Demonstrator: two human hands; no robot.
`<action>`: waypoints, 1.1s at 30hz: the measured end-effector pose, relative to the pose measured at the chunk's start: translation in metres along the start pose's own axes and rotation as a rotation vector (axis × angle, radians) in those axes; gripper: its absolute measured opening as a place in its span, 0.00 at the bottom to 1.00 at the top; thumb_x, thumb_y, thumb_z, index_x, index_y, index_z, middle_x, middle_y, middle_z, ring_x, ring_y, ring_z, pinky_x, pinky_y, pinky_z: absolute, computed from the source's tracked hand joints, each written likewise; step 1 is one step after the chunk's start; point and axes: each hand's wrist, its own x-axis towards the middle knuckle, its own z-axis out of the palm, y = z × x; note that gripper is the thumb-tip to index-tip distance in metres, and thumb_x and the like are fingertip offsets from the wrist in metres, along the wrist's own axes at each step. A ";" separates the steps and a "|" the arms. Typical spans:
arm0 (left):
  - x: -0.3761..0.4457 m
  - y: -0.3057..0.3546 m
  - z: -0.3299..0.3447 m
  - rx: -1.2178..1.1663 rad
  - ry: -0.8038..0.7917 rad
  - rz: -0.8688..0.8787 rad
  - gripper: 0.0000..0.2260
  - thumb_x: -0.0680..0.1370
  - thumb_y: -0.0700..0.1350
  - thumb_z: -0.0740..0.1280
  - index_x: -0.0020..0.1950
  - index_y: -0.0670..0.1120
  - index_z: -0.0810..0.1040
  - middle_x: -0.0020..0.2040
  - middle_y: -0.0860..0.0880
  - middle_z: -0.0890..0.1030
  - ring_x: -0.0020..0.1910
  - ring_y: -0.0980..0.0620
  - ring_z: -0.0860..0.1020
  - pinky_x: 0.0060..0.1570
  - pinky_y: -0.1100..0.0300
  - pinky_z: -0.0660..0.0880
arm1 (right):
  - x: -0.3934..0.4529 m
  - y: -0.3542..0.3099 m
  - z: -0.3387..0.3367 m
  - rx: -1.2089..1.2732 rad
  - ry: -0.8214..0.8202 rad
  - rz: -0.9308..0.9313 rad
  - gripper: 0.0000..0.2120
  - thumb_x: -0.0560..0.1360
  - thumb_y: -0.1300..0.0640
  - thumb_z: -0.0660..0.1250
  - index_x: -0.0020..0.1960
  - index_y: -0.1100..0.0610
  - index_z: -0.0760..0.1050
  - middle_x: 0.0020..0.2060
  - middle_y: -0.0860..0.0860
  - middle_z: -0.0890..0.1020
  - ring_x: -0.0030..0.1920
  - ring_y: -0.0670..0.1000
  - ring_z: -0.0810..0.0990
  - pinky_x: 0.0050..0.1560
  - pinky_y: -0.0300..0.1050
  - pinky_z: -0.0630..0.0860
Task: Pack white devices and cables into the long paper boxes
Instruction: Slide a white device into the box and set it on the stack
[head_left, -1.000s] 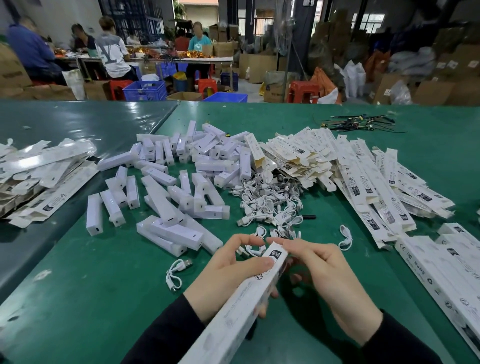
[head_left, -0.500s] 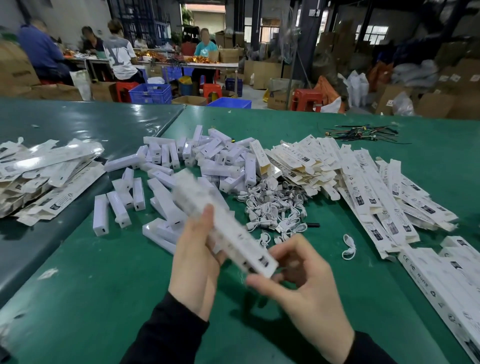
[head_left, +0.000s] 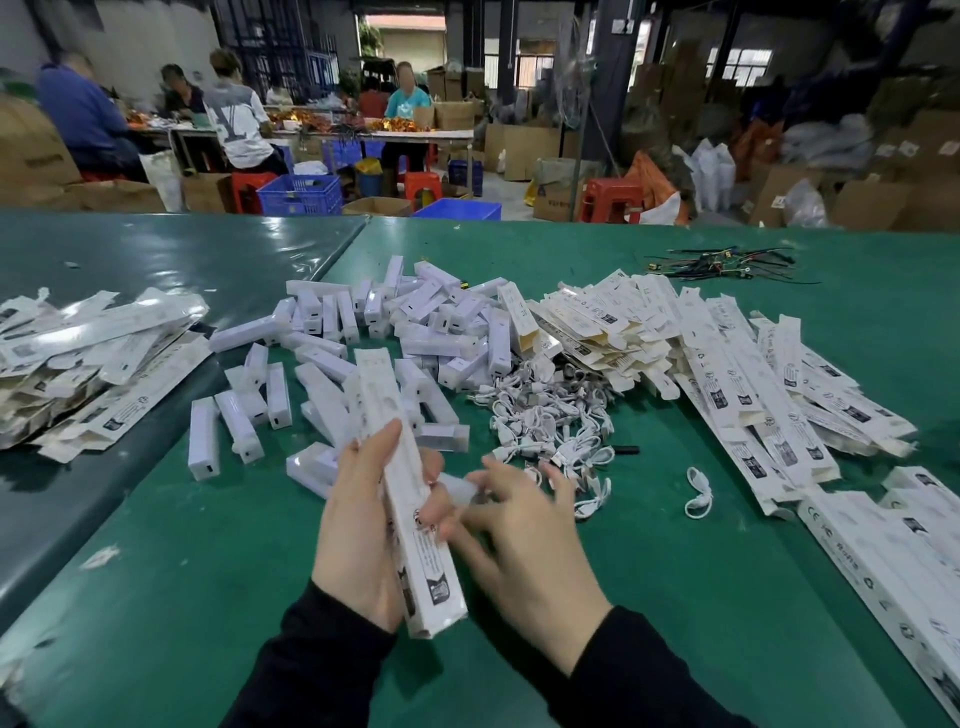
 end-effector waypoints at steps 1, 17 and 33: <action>0.001 -0.002 -0.001 0.024 -0.009 -0.021 0.10 0.79 0.49 0.61 0.56 0.48 0.63 0.32 0.47 0.72 0.18 0.55 0.63 0.17 0.65 0.65 | 0.001 0.004 -0.007 0.064 0.118 0.001 0.09 0.77 0.47 0.66 0.47 0.47 0.84 0.57 0.45 0.79 0.66 0.47 0.72 0.70 0.54 0.57; -0.008 -0.022 0.002 0.414 -0.484 -0.337 0.20 0.80 0.46 0.58 0.66 0.68 0.68 0.41 0.38 0.79 0.29 0.41 0.77 0.25 0.52 0.78 | -0.003 0.068 -0.097 1.223 0.530 0.619 0.11 0.64 0.43 0.75 0.33 0.51 0.84 0.25 0.47 0.74 0.24 0.46 0.75 0.25 0.34 0.73; 0.000 -0.039 0.003 0.383 -0.549 -0.456 0.30 0.69 0.66 0.70 0.67 0.58 0.68 0.33 0.43 0.71 0.22 0.49 0.67 0.21 0.62 0.70 | -0.004 0.074 -0.106 1.568 0.310 0.628 0.11 0.66 0.59 0.72 0.48 0.58 0.79 0.39 0.51 0.84 0.34 0.44 0.79 0.34 0.32 0.76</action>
